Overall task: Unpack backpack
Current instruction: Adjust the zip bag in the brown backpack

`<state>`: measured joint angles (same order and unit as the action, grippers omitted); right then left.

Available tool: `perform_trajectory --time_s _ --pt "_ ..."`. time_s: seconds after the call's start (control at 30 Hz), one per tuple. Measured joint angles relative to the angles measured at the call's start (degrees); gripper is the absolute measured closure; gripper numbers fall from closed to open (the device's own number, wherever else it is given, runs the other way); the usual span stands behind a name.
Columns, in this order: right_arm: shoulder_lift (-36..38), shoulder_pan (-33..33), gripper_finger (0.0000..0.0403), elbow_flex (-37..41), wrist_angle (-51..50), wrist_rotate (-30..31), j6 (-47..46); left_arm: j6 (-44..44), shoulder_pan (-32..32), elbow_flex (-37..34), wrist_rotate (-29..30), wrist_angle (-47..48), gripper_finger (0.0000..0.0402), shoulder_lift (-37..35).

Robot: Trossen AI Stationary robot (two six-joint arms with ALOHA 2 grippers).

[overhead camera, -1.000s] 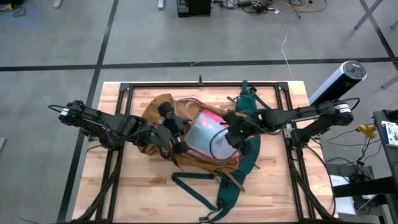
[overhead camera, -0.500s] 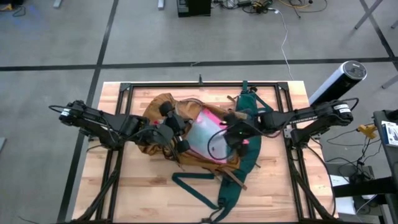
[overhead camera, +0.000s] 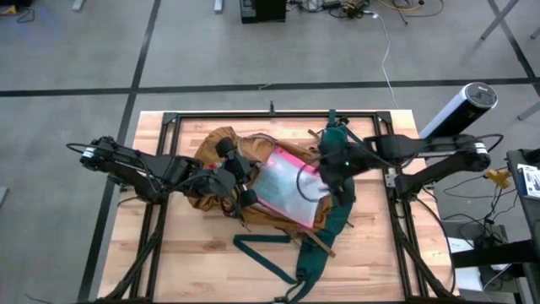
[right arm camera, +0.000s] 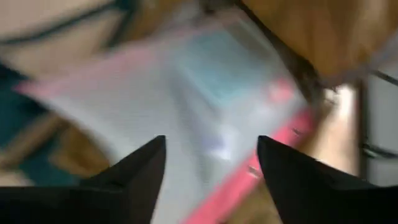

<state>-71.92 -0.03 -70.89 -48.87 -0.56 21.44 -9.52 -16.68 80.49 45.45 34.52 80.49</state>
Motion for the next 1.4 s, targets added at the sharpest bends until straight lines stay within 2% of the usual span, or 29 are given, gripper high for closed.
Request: perform_trajectory --time_s 0.1,0.2,0.27,0.43,0.57,0.67,0.77,0.87,0.97,1.03,1.2,1.4 --pt "-3.5 -4.8 0.0249 2.9 5.6 1.3 0.7 -0.1 0.1 0.0 0.0 -0.1 0.0402 0.0" --pt "-9.1 -9.5 0.036 6.4 11.5 -0.2 0.5 -0.1 0.1 0.0 0.0 -0.2 0.0402 -0.2" --pt "-13.4 -11.6 0.0387 8.7 17.2 -0.9 1.4 -0.1 0.1 0.0 0.0 -0.2 0.0402 -0.6" --pt "-25.9 -12.3 0.0399 11.1 29.6 -1.7 2.1 -0.4 0.3 0.0 0.1 -0.5 0.0402 -1.0" --pt "-34.3 -10.9 0.0401 7.8 41.5 -4.8 -0.5 -1.5 0.8 -0.2 0.2 -0.5 0.0402 -1.0" --pt "-37.3 -9.4 0.0402 3.7 48.3 -9.1 -3.8 -2.0 1.3 -0.8 0.0 -0.4 0.0402 -1.0" --pt "-36.9 -7.8 0.0403 -0.9 53.0 -8.0 -2.0 -2.1 1.4 -1.0 -0.2 -0.2 0.0402 -1.0" --pt "-36.1 -7.6 0.0403 -5.1 51.5 -4.7 1.1 -2.1 1.4 -1.0 -0.4 -0.5 0.0402 -1.0" --pt "-34.8 -7.9 0.0403 -7.6 46.4 -3.9 3.1 -2.1 1.4 -1.0 -1.4 -0.5 0.0402 -1.0" --pt "-33.4 -8.2 0.0403 -8.2 41.8 -3.5 5.1 -2.1 1.4 -1.0 -1.5 -0.7 0.0402 -1.1" --pt "-31.9 -10.1 0.0403 -7.8 30.9 3.1 7.1 -2.0 1.3 -1.0 -3.4 -1.5 0.0402 -1.6" --pt "-34.6 -14.2 0.0403 -2.7 34.0 12.7 4.1 -1.7 1.2 -1.0 -5.9 -2.6 0.0402 -1.6"
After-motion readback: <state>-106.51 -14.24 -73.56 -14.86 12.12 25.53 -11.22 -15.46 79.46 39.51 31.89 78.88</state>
